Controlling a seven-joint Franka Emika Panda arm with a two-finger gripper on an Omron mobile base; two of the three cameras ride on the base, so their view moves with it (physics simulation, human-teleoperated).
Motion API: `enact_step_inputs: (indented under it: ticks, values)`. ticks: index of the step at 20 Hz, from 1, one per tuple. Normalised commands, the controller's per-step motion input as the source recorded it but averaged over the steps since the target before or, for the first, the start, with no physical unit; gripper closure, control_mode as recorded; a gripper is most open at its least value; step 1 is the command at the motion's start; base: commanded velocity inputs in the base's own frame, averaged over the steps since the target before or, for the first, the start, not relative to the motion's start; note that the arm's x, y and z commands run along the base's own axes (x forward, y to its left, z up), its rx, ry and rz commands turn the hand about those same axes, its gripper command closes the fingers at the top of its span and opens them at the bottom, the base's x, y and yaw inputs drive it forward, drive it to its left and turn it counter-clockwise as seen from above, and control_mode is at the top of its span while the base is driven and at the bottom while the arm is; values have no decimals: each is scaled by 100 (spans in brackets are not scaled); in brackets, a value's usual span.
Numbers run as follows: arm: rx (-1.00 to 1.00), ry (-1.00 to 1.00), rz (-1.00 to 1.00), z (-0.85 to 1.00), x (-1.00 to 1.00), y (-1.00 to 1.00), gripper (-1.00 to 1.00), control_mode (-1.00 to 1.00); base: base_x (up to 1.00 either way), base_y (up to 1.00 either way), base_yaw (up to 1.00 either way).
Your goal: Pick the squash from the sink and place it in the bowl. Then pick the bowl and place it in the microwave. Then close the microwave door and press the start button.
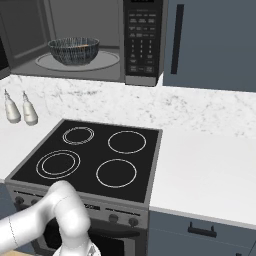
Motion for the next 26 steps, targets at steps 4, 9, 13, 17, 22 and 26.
enact_step_inputs:
  ticks: [4, 9, 13, 17, 22, 26]
  values:
    - [4, -17, -6, 33, -36, -51, -100, -100, 0, 0, 0]
    - [3, -8, -6, 21, -29, -77, -100, -100, 0, 0, 0]
    - [9, -1, 0, 17, -17, -87, -100, -100, 0, 0, 0]
    - [12, 0, 0, 21, -13, -89, -100, -100, 0, 0, 0]
    - [14, 0, 4, 24, -14, -92, -100, -100, 0, 0, 0]
    - [15, 1, 11, 21, -4, -87, -100, -100, 0, 0, 0]
